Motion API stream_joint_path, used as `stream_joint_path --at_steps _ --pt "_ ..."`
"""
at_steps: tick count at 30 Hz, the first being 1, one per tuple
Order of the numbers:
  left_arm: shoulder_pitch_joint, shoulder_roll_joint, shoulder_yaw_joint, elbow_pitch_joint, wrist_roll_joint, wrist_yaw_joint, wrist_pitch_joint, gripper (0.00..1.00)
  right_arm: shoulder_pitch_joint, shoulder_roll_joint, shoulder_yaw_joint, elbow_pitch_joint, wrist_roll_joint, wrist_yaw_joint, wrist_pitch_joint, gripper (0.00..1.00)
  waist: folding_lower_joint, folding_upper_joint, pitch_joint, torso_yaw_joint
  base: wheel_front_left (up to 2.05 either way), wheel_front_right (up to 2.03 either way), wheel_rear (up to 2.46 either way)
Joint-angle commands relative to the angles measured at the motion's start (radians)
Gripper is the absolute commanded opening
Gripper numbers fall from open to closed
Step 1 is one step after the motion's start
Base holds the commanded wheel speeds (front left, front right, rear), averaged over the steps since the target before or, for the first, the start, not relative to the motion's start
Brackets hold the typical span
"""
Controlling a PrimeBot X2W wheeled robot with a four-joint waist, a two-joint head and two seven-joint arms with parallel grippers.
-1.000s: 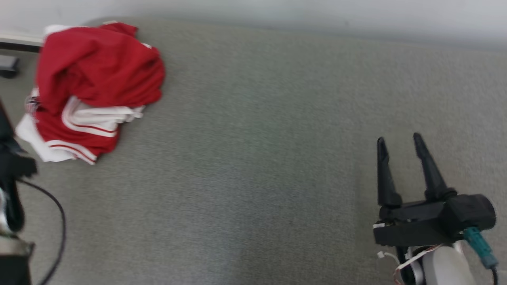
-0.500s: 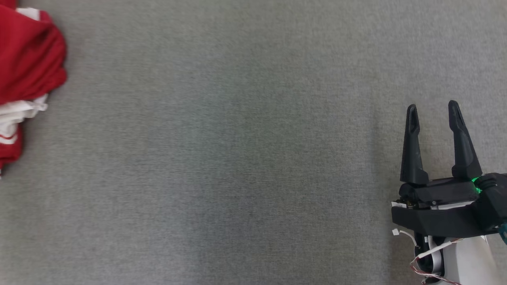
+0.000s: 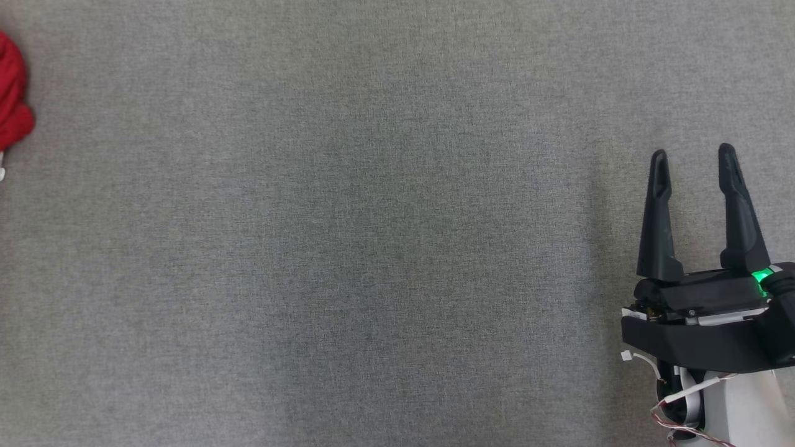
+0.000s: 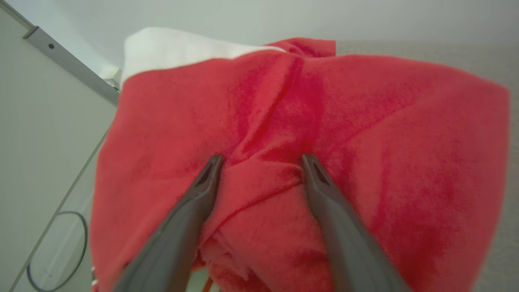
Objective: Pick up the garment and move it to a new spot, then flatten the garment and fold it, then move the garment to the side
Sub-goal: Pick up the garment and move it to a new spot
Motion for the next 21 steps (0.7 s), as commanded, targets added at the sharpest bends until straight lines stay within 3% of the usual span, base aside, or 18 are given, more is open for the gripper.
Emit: stream_joint_path --at_steps 1,6,7,8,13,18,21 --pt "-0.008 0.004 -0.004 0.02 -0.017 -0.004 0.043 1.0 -0.005 0.003 0.005 -0.006 -0.003 -0.002 0.0 1.0 -0.0001 -0.0002 -0.006 0.001 0.0 0.0 0.0" --pt "-0.016 0.009 -0.031 0.048 -0.055 -0.005 0.153 1.0 -0.003 0.003 0.015 -0.012 -0.008 -0.002 0.0 1.0 -0.0001 -0.0002 -0.02 0.001 0.0 0.0 0.0" --pt "-0.015 0.014 -0.038 0.047 -0.056 -0.005 0.16 0.85 -0.003 0.004 0.017 -0.012 -0.009 -0.002 0.0 1.0 -0.0001 -0.0002 -0.022 0.0 0.0 0.0 0.0" --pt "-0.013 0.022 -0.051 0.042 -0.045 -0.005 0.16 0.0 -0.002 0.004 0.018 -0.012 -0.009 -0.002 0.0 1.0 -0.0001 -0.0002 -0.024 -0.001 0.0 0.0 0.0" --pt "-0.013 0.039 -0.064 0.029 -0.027 0.008 0.085 0.0 0.002 0.006 0.017 -0.012 -0.006 -0.002 0.0 1.0 -0.0001 -0.0002 -0.048 -0.006 0.0 0.0 0.0" --pt "-0.071 0.041 -0.068 -0.004 -0.006 0.037 -0.082 0.0 0.007 0.008 -0.005 -0.008 0.005 -0.002 0.0 1.0 -0.0001 -0.0002 -0.087 0.001 0.0 0.0 0.0" --pt "-0.122 0.036 -0.099 -0.03 0.014 0.031 -0.142 0.0 0.013 0.009 -0.01 0.001 0.011 -0.002 0.0 1.0 -0.0001 -0.0002 -0.118 0.005 0.0 0.0 0.0"
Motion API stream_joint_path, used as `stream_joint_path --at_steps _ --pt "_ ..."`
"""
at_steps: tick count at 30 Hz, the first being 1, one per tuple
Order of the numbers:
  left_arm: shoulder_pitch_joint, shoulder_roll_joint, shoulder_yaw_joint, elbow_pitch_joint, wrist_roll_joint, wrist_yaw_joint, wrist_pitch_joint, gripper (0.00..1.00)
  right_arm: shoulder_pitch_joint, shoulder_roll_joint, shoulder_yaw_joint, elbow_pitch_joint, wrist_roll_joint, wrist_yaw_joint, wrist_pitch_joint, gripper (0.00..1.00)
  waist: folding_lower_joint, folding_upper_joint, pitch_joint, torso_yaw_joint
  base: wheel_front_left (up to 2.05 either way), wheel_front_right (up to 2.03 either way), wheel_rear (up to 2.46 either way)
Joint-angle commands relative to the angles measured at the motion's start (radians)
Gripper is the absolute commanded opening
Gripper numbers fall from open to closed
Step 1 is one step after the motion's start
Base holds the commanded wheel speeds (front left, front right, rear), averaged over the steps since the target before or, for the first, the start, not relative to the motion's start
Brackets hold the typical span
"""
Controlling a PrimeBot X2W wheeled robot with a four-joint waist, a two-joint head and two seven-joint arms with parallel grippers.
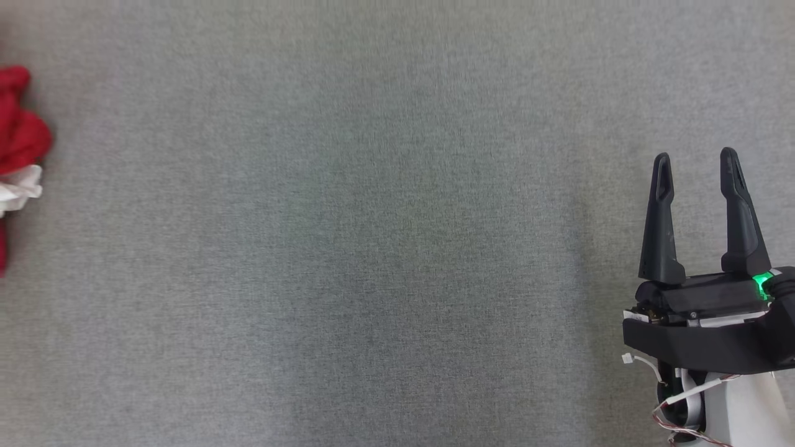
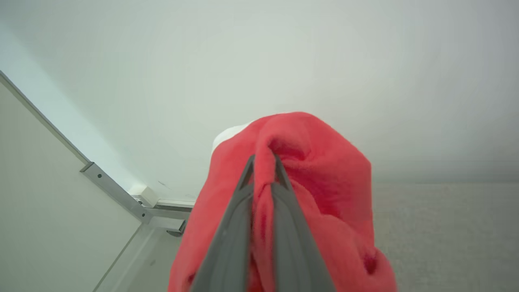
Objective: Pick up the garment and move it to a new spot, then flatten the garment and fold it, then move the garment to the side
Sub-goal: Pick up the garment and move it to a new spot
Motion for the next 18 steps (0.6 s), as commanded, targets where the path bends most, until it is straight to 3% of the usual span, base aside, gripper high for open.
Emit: stream_joint_path --at_steps 1,12,17,18 --pt "-0.035 -0.001 -0.013 -0.018 0.012 -0.002 -0.022 0.0 0.009 0.007 0.001 0.003 0.006 -0.002 0.0 1.0 0.0001 -0.0001 -0.035 0.006 0.0 0.0 0.0" --pt "-0.199 -0.065 -0.172 -0.243 0.016 -0.031 -0.019 0.0 0.029 0.018 0.023 0.036 0.046 -0.002 0.0 1.0 0.0001 -0.0001 -0.116 -0.061 0.0 0.0 0.0" --pt "-0.228 -0.123 -0.256 -0.359 0.001 -0.036 0.031 0.0 0.038 0.02 0.045 0.062 0.089 -0.002 0.0 1.0 0.0001 -0.0001 -0.146 -0.144 0.0 0.0 0.0" --pt "-0.232 -0.158 -0.295 -0.395 -0.007 -0.036 0.048 0.0 0.045 0.02 0.044 0.07 0.104 -0.002 0.0 1.0 0.0001 -0.0001 -0.156 -0.177 0.0 0.0 0.0"
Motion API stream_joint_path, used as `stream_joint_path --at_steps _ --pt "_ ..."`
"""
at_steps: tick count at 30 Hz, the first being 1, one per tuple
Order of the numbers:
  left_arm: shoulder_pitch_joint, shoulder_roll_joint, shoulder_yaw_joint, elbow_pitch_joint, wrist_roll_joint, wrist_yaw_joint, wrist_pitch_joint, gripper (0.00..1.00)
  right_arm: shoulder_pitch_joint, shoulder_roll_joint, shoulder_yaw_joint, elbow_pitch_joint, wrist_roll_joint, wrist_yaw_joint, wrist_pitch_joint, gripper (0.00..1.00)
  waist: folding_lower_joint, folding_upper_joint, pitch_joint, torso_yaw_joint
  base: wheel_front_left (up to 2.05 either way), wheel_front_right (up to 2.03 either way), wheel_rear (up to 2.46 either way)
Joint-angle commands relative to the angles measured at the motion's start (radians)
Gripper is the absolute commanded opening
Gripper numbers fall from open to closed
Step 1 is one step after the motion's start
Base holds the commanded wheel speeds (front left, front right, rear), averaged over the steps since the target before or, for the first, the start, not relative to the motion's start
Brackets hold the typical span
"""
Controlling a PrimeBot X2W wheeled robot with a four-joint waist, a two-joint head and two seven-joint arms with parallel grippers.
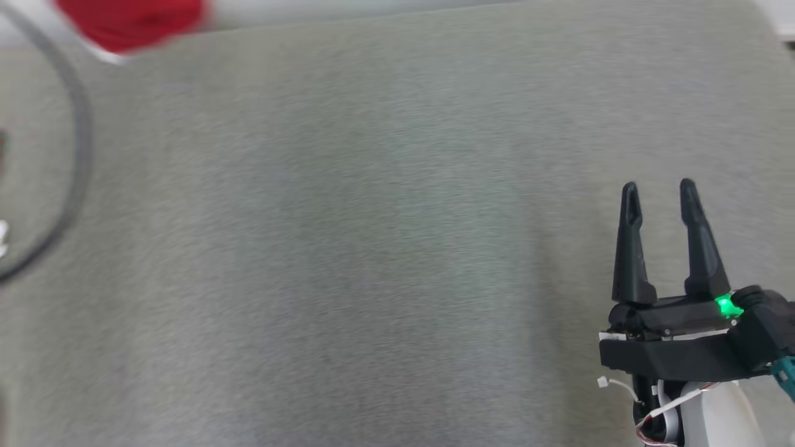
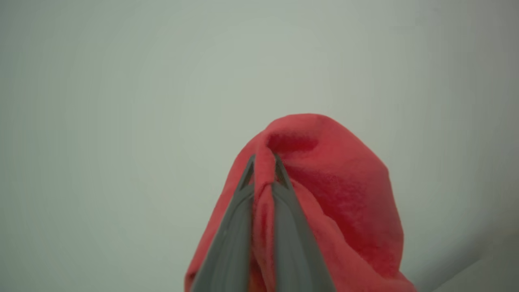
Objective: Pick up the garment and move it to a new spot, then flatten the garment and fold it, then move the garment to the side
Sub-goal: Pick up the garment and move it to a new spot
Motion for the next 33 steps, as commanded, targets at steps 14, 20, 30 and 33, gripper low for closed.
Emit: stream_joint_path --at_steps 14,20,30,33 --pt "0.15 -0.198 -0.229 -0.082 -0.09 0.0 0.0 0.0 0.047 0.004 -0.011 0.038 0.046 -0.002 0.0 1.0 0.0001 0.0 -0.067 -0.183 0.0 0.0 0.0" --pt "0.306 -0.234 -0.274 -0.023 -0.112 0.013 -0.042 0.0 0.044 0.005 0.003 0.048 0.055 -0.002 0.0 1.0 0.0001 0.0 -0.054 -0.184 0.0 0.0 0.0" --pt "0.522 -0.257 -0.3 0.256 -0.139 0.039 -0.178 0.0 0.048 0.004 0.021 0.078 0.054 -0.002 0.0 1.0 0.0001 0.0 -0.057 -0.165 0.0 0.0 0.0" --pt "0.54 -0.282 -0.312 0.309 -0.137 0.04 -0.225 1.0 0.049 0.004 0.026 0.084 0.052 -0.002 0.0 1.0 0.0001 0.0 -0.066 -0.153 0.0 0.0 0.0"
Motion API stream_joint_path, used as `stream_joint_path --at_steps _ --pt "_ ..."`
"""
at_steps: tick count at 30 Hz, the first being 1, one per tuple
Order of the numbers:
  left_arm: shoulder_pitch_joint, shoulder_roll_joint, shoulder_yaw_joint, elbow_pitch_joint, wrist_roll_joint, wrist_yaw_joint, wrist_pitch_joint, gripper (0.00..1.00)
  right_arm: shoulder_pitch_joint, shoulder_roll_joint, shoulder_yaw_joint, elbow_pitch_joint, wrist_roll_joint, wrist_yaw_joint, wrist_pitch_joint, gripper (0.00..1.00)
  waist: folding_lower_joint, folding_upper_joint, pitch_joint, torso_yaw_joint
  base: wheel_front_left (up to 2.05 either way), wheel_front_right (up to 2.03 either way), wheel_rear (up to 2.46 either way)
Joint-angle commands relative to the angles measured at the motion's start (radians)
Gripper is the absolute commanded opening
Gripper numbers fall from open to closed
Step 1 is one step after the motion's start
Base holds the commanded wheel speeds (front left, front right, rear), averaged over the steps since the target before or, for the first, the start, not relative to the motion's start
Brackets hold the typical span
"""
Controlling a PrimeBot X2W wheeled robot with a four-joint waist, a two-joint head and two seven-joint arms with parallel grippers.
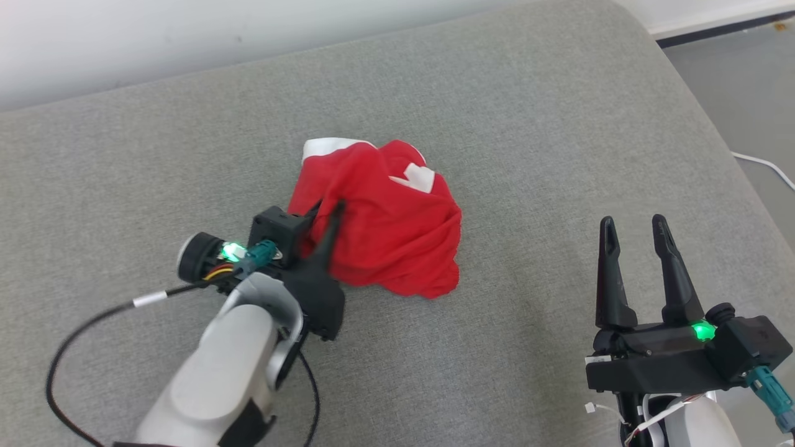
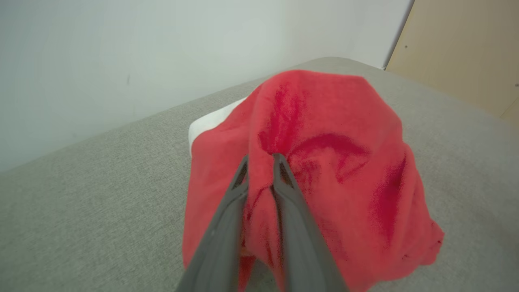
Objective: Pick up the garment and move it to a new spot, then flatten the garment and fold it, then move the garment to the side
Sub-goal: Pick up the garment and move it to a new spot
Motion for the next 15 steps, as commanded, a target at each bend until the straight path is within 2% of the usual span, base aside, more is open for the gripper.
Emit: stream_joint_path --at_steps 1,8,12,15 --pt "0.007 -0.027 -0.001 0.014 -0.006 0.001 -0.041 1.0 0.012 0.004 0.005 0.003 -0.001 -0.002 0.0 1.0 0.0 0.0001 -0.012 0.016 0.0 0.0 0.0" --pt "-0.038 -0.047 -0.009 0.001 0.009 0.005 -0.121 1.0 0.025 0.003 0.005 0.007 -0.008 -0.002 0.0 1.0 0.0 0.0001 -0.05 0.062 0.0 0.0 0.0" --pt "-0.04 -0.03 0.015 -0.04 0.002 0.018 -0.146 1.0 0.038 0.004 -0.004 0.002 -0.016 -0.002 0.0 1.0 0.0 0.0001 -0.077 0.101 0.0 0.0 0.0" --pt "-0.008 -0.015 0.055 -0.079 -0.019 0.045 -0.162 1.0 0.047 0.004 -0.012 -0.001 -0.024 -0.002 0.0 1.0 0.0 0.0001 -0.093 0.138 0.0 0.0 0.0"
